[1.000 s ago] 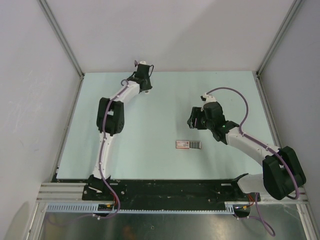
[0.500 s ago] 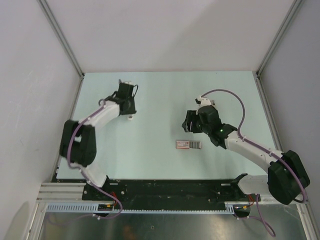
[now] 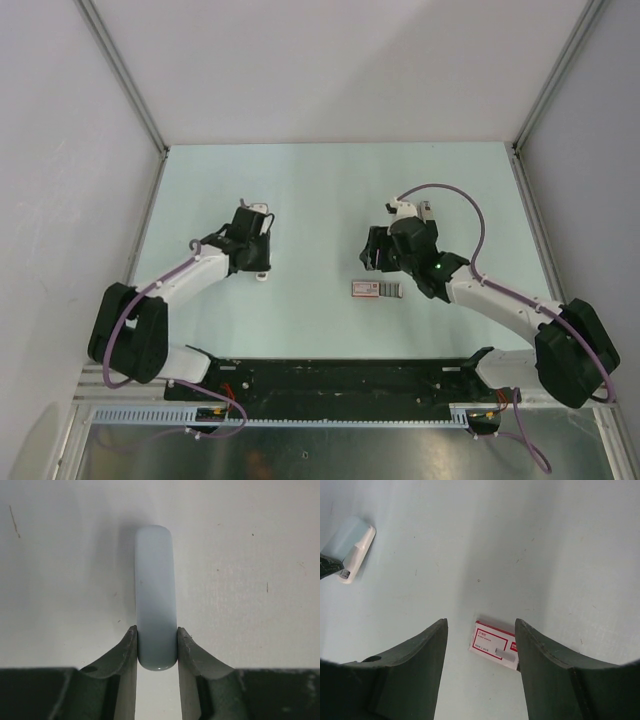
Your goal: Unload the staples from the stapler
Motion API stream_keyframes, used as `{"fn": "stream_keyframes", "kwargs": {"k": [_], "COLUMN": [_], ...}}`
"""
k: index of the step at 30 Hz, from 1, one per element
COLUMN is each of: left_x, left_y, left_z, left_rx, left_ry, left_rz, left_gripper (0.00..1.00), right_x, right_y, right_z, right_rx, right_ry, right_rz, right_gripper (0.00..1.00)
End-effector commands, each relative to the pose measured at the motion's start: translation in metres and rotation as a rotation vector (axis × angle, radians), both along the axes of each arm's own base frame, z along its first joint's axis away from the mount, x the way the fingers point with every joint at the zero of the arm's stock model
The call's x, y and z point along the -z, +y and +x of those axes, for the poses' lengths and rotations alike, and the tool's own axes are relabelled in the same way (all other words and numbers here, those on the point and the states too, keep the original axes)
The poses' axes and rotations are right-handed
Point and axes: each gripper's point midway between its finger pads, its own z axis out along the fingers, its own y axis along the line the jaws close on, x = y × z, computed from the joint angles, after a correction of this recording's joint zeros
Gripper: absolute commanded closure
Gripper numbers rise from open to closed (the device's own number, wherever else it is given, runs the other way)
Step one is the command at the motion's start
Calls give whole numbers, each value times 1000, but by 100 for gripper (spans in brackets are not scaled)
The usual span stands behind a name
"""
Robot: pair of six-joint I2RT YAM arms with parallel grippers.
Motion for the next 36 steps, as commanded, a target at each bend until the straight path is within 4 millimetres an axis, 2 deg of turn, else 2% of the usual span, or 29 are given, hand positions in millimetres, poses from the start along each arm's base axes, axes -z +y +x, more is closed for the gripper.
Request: {"fn": "stream_keyframes", "kwargs": {"k": [1,3,6,10,12,15,17,20,23,26,30,33,36], "left_x": [2,6,6,-5,-16,-43,-67,-99,-117,-121,-110,-102,-101], "left_y": [-22,-30,-42,-48,-51,-48,-38,-10,22,57,94,106,108], "left_z": [1,-2,-4,-4,0,12,25,42,50,47,36,26,20], "left_rx": [69,103,162,197,210,209,178,101,55,39,20,35,63], "left_ry": [-5,25,46,32,10,-38,-90,-149,-174,-185,-193,-179,-185], "left_rz": [-82,-111,-154,-183,-193,-191,-191,-208,-257,-305,-226,-155,-126], "left_gripper": [80,67,38,10,3,1,1,0,1,1,1,1,1], "right_x": [-2,2,6,3,1,-5,-10,-17,-13,-8,6,20,34], "right_y": [6,9,16,30,37,51,64,89,122,157,196,218,235], "right_z": [6,6,4,1,-1,-5,-9,-15,-17,-16,-9,-4,-3], "right_rx": [20,22,25,17,17,11,-5,-38,-77,-106,-116,-123,-131], "right_ry": [-16,-11,-2,-3,-5,-10,-22,-36,-32,-18,13,30,43], "right_rz": [24,22,17,5,-5,-11,-9,-20,-67,-115,-187,-261,-314], "right_gripper": [39,39,39,36,34,30,27,23,20,16,17,19,21]}}
